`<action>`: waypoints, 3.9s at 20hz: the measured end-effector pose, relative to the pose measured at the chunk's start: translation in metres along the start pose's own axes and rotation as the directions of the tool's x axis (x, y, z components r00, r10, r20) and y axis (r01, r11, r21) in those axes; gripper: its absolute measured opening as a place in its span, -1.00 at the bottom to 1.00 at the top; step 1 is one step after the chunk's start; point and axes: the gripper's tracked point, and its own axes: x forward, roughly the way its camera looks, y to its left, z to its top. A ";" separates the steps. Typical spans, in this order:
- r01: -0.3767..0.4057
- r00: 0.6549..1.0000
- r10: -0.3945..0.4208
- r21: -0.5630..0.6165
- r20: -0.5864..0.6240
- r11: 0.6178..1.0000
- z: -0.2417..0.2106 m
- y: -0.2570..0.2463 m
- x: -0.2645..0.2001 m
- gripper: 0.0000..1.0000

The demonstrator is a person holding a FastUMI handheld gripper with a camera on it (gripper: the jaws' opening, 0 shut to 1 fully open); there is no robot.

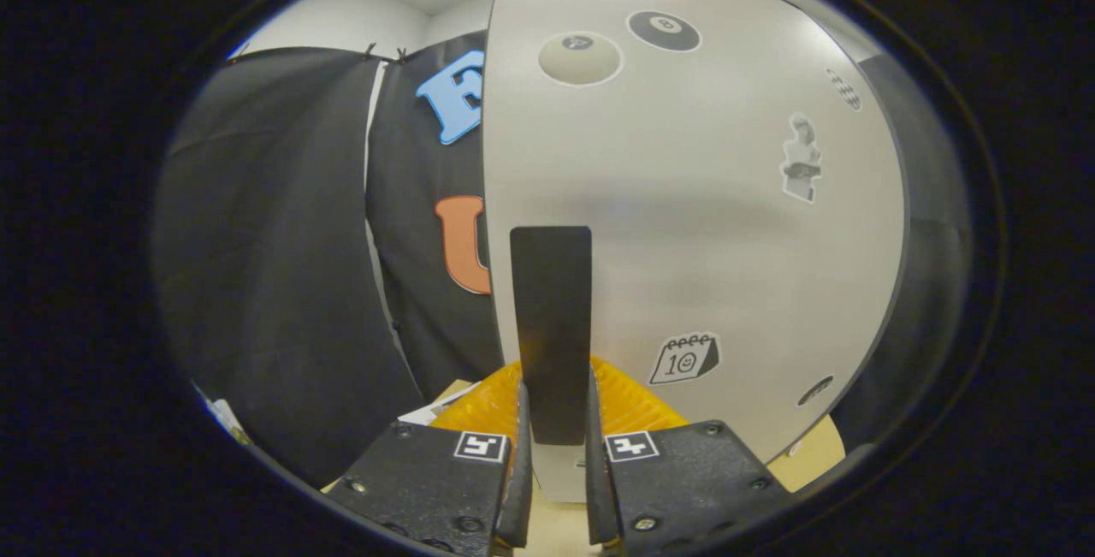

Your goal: Open the shoe cabinet door, grab the shoes and put them into the shoe cabinet, then close the shoe cabinet door.

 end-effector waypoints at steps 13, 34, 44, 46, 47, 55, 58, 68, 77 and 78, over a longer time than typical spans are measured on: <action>-0.004 1.000 0.004 0.021 0.014 1.000 -0.029 -0.039 -0.151 -0.47; 0.145 0.989 -0.144 0.041 -0.006 0.989 -0.045 -0.212 -0.303 -0.80; 0.168 0.986 -0.168 0.122 -0.009 0.978 -0.044 -0.294 -0.316 -0.92; 0.174 0.985 -0.175 0.100 -0.004 0.980 -0.043 -0.295 -0.318 -0.92; 0.188 0.982 -0.188 0.091 -0.007 0.978 -0.043 -0.297 -0.319 -0.92; 0.246 0.968 -0.249 0.078 0.032 0.966 -0.037 -0.302 -0.359 -0.52; 0.324 0.942 -0.325 0.030 0.085 0.946 -0.029 -0.306 -0.389 0.14; 0.300 0.954 -0.300 0.002 0.007 0.954 -0.099 -0.212 -0.394 1.00; 0.120 0.981 -0.112 0.045 -0.160 0.992 -0.233 -0.105 -0.290 1.00; 0.115 0.976 -0.107 0.031 -0.187 0.993 -0.251 -0.101 -0.278 1.00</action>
